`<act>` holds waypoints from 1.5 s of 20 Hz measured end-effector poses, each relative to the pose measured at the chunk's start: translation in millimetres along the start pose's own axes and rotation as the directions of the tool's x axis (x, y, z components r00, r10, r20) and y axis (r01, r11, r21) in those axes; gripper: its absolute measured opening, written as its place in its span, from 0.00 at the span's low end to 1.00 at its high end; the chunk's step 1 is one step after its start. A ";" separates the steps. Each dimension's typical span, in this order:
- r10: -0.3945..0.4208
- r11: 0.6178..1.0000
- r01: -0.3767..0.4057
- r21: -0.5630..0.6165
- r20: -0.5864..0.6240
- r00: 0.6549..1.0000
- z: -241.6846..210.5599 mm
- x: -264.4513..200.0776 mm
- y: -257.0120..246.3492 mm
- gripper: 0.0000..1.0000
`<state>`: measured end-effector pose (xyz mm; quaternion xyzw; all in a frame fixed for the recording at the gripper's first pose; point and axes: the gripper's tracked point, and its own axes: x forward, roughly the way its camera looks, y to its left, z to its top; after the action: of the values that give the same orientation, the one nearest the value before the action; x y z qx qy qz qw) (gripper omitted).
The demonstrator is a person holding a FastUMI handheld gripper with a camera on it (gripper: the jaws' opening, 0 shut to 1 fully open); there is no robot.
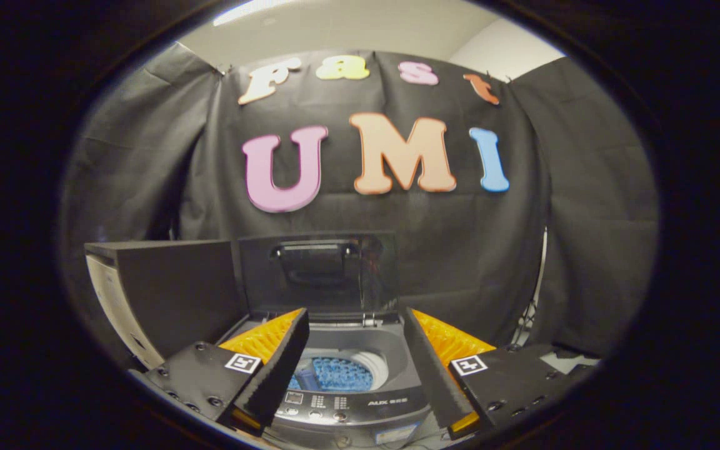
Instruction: Put the clothes into the washing machine and then close the washing machine lid.
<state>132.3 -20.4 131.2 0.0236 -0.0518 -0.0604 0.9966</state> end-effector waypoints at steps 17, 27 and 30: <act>0.104 0.992 -0.113 0.053 0.143 0.984 -65.1 -72.7 -10.0 0.98; 0.031 0.996 -0.033 0.085 0.017 0.999 -112.6 -89.7 -32.7 0.96; 0.018 0.999 -0.018 0.033 -0.014 1.000 -117.5 -86.4 -39.5 0.96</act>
<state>54.8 -44.1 3.7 0.0400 -0.0459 -0.0503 0.9969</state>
